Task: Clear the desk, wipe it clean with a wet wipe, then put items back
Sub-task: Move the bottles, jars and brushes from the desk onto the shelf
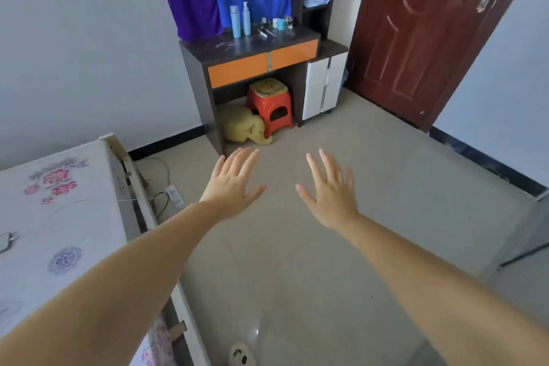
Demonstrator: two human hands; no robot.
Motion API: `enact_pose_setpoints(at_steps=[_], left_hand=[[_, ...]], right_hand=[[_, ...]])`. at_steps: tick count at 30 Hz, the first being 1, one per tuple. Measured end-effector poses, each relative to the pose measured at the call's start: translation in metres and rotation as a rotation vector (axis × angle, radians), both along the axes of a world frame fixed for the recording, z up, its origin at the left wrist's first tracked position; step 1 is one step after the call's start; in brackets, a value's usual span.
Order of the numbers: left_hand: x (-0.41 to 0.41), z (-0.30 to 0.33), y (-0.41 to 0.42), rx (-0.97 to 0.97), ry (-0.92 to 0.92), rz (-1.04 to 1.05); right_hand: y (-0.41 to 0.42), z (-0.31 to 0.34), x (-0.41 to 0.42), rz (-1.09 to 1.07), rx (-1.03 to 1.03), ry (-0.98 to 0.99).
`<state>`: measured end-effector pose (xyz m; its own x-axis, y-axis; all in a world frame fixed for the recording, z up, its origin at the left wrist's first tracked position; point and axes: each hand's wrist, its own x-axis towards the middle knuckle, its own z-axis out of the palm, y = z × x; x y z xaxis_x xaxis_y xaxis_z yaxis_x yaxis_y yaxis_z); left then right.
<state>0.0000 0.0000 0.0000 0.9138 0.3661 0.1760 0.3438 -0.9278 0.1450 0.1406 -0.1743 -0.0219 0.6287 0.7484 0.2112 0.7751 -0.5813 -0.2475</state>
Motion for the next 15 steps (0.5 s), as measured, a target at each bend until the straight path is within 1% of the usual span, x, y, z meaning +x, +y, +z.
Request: enact_pose_setpoints(at_steps=[1,4,7,10,15], left_hand=[[0.0,-0.007,0.0,-0.01,0.038,0.011],[0.002,-0.039,0.009,-0.062,0.122,0.016],[0.009,-0.06,0.022,-0.12,0.148,0.008],[0.02,-0.068,0.039,-0.145,0.173,0.001],[0.046,-0.073,0.069,-0.166,0.204,-0.017]], right_hand=[[0.001,-0.006,-0.002,-0.011,-0.032,0.036],[0.006,-0.04,-0.004,-0.034,-0.107,0.041],[0.019,-0.062,0.002,-0.056,-0.151,0.09],[0.038,-0.069,0.012,-0.066,-0.185,0.122],[0.069,-0.069,0.037,-0.094,-0.175,0.132]])
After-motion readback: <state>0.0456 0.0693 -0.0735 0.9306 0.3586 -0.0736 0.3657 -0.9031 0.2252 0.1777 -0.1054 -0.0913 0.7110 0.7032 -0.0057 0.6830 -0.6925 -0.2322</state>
